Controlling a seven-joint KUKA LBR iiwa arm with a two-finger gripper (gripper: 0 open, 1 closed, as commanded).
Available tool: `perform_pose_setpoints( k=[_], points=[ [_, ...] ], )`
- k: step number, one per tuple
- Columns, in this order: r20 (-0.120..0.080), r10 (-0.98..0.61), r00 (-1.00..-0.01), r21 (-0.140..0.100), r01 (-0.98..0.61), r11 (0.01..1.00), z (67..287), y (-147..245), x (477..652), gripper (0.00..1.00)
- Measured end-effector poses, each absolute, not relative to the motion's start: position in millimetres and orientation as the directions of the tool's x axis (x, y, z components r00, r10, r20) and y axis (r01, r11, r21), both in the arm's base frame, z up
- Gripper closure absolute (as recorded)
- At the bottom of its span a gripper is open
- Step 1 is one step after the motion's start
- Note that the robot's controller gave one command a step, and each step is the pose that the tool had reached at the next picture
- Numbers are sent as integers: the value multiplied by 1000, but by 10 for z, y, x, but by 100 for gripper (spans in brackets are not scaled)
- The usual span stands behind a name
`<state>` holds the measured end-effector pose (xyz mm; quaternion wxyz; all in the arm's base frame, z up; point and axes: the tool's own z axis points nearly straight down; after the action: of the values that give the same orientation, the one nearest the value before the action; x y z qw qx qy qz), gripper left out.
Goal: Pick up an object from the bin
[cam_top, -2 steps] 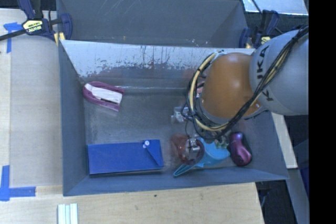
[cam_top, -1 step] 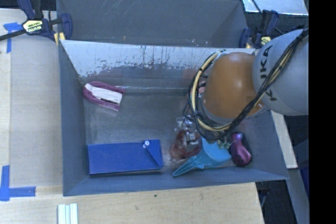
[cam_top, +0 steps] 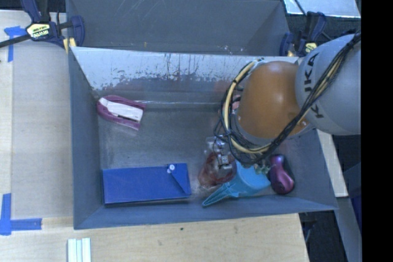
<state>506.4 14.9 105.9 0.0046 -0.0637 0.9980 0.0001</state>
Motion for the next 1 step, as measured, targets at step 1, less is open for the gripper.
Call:
perform_pose_setpoints(
  k=[1],
  points=[
    [-13, -188, -982, 1, -188, 982, 1042, 118, 5077, 100]
  ],
)
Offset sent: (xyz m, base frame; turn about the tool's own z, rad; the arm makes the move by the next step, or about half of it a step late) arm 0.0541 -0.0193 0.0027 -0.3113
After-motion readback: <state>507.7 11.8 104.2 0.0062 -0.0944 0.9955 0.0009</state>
